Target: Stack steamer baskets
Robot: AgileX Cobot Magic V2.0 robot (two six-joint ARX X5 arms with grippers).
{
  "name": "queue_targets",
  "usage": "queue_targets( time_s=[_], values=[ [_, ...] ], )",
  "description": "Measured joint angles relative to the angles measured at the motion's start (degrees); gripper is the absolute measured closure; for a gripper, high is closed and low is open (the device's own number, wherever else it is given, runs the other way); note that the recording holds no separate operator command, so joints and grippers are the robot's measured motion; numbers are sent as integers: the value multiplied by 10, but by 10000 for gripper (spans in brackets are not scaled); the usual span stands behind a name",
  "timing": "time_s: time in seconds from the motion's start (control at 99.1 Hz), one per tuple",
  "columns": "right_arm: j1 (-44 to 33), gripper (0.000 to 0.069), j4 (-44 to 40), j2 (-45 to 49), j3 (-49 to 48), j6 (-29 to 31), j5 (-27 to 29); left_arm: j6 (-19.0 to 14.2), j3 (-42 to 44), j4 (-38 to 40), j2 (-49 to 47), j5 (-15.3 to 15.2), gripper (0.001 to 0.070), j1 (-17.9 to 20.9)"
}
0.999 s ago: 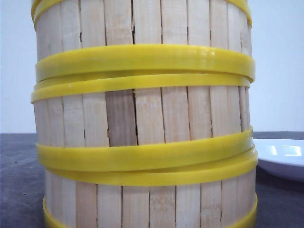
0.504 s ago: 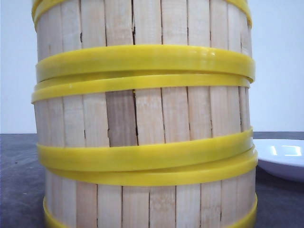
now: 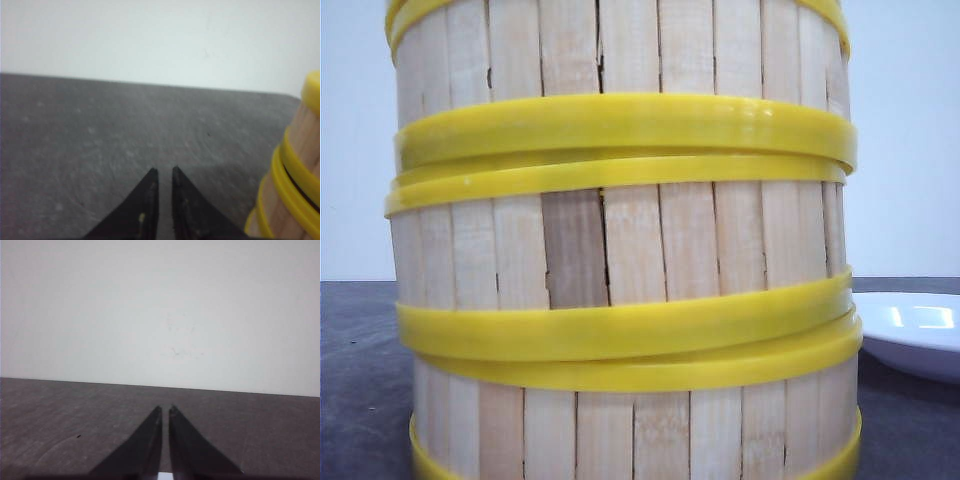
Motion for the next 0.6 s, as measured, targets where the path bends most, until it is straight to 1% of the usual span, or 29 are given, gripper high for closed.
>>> queue_targets(
  time_s=[0.071,0.212,0.363,0.595],
  values=[
    [0,670,0,0,0,0,0,0,0,-1,-1,-17,687,0],
    [0,670,0,0,0,0,1,0,0,8,-1,-42,687,6],
    [0,670,0,0,0,0,1,0,0,35,-1,-46,687,13],
    [0,670,0,0,0,0,1,0,0,35,-1,-47,687,13]
  ],
)
